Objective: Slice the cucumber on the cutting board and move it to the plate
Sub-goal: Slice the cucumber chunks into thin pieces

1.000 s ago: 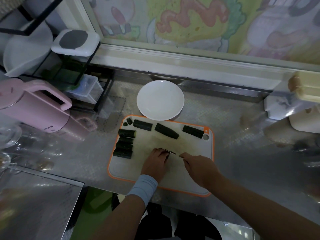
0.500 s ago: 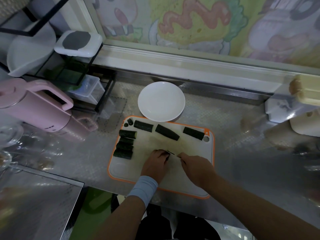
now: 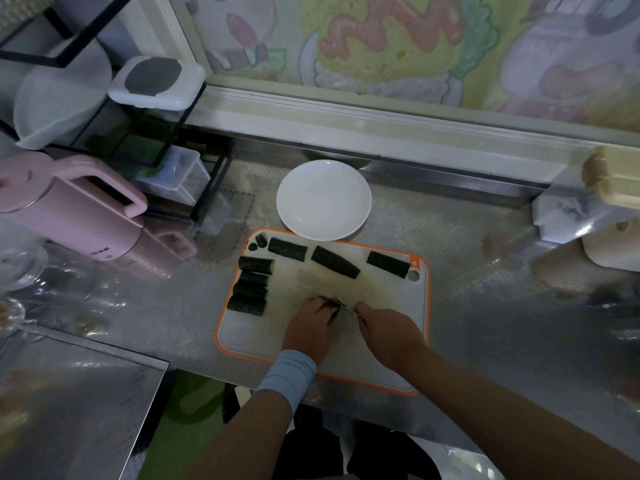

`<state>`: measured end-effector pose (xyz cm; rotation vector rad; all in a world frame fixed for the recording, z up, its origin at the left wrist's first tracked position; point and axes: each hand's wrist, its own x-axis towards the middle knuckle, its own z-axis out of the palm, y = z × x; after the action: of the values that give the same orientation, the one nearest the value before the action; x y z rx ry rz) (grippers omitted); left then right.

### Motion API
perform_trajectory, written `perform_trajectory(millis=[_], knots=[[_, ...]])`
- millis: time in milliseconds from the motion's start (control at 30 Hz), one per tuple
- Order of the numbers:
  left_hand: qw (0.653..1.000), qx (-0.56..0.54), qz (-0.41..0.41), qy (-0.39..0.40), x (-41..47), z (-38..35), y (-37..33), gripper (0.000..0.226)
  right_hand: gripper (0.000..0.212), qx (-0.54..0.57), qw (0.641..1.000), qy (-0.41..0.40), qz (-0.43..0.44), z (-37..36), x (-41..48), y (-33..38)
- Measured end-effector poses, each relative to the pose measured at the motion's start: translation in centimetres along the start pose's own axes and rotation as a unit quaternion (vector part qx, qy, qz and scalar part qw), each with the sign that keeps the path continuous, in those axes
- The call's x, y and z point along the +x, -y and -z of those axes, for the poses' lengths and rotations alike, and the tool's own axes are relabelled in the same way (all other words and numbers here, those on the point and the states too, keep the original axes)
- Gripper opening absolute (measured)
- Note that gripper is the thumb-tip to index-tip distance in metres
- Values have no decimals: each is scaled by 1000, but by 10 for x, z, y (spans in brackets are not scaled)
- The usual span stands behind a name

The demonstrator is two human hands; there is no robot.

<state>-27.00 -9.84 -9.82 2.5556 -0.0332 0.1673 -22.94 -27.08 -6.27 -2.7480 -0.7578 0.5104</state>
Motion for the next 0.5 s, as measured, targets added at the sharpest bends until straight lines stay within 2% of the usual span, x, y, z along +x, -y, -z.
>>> perform_trajectory(millis=[67,133,267,500], knots=[[1000,0,1,-2,0,1,-2,28,29,2,1000,-1,5,1,-2,0],[1000,10,-14,-7,0,0,0,13,31,1,1000,-11,12,3,-6,-3],[1000,20,-18,-2,1,-3,2,22,31,-6,1000,-19,11,5,-16,-9],[1000,10,-13,-5,1,-4,3,21,29,8,1000,-5,-4,-1,-11,-6]])
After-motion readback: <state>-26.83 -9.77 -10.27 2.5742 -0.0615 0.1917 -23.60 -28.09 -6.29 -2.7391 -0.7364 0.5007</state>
